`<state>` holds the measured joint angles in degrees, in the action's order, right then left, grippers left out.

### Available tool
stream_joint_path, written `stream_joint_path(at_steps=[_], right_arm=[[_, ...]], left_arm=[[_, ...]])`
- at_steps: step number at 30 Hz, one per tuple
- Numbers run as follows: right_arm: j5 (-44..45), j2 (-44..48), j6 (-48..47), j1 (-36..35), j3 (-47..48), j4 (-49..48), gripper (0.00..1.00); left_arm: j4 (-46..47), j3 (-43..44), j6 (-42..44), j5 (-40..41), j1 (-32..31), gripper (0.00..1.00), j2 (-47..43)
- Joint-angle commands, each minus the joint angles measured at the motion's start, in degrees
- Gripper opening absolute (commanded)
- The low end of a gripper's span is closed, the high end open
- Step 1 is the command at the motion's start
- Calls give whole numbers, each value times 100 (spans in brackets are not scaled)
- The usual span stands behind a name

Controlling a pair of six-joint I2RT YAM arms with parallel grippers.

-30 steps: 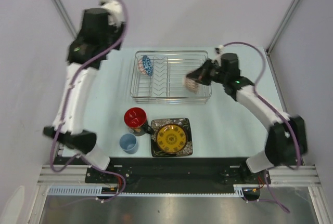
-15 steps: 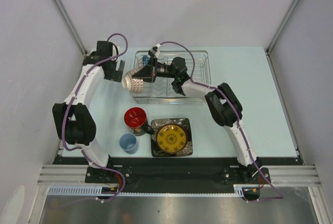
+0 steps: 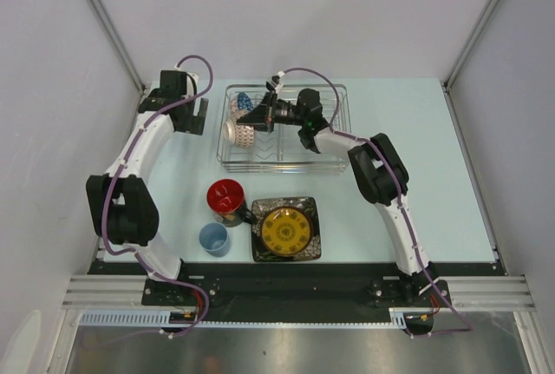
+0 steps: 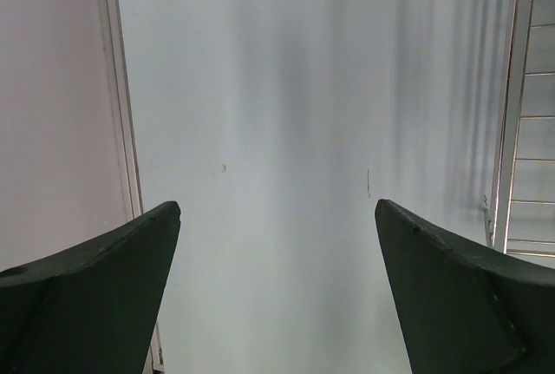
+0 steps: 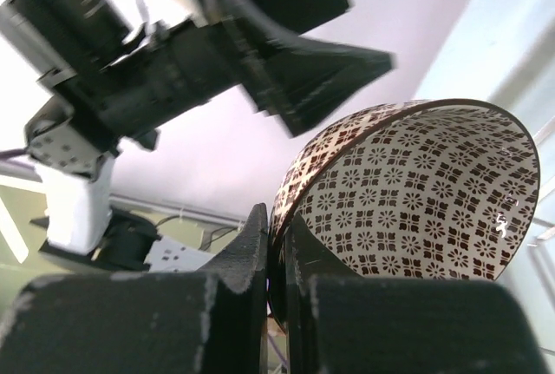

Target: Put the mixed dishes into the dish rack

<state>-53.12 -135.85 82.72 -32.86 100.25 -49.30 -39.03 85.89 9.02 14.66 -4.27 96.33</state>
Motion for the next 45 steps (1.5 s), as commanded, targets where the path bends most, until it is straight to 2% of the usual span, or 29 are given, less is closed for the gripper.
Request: stream_joint_path(at_steps=[1, 14, 16, 17, 18, 20, 21, 22, 27, 29, 34, 40, 42, 45], right_arm=[[48, -204, -457, -10, 486, 366, 0], [750, -266, -2171, -63, 715, 2424, 1], [847, -284, -2417, -80, 821, 2758, 8], [874, -284, -2470, -97, 847, 2837, 14], [900, -275, -2523, -98, 873, 2986, 28], [1031, -240, -2769, -115, 900, 3232, 40], [1067, -214, -2857, -159, 891, 3416, 66], [1137, -196, -3006, -159, 900, 3523, 76], [1190, 234, -3261, -133, 549, 3743, 95], [1234, 462, -3463, -80, 330, 3909, 99], [1366, 1350, -3973, 95, 13, 4489, 100], [1778, 2622, -4852, 350, -540, 5745, 100], [2102, 2888, -5132, 604, -944, 5870, 100], [2436, 2986, -5397, 1053, -1060, 6150, 100]], left_arm=[[115, 59, -67, -138, -3, 100, -273], [281, -90, 21, 11, -3, 100, -379], [299, -125, 12, 2, -3, 100, -370], [299, -134, 12, -6, -3, 100, -370], [290, -151, 4, -7, -3, 100, -370], [316, -177, 4, 2, -12, 100, -370], [334, -204, 4, 2, -3, 100, -361], [343, -213, 4, -6, -3, 100, -352], [466, -353, 39, 20, -12, 100, -229], [475, -353, 48, 29, -12, 100, -194], [370, -266, 39, -33, -12, 100, -247], [228, -177, 188, -68, -99, 100, -431], [386, -213, 293, 176, -179, 100, -335], [545, 94, 294, 362, -223, 100, 156]])
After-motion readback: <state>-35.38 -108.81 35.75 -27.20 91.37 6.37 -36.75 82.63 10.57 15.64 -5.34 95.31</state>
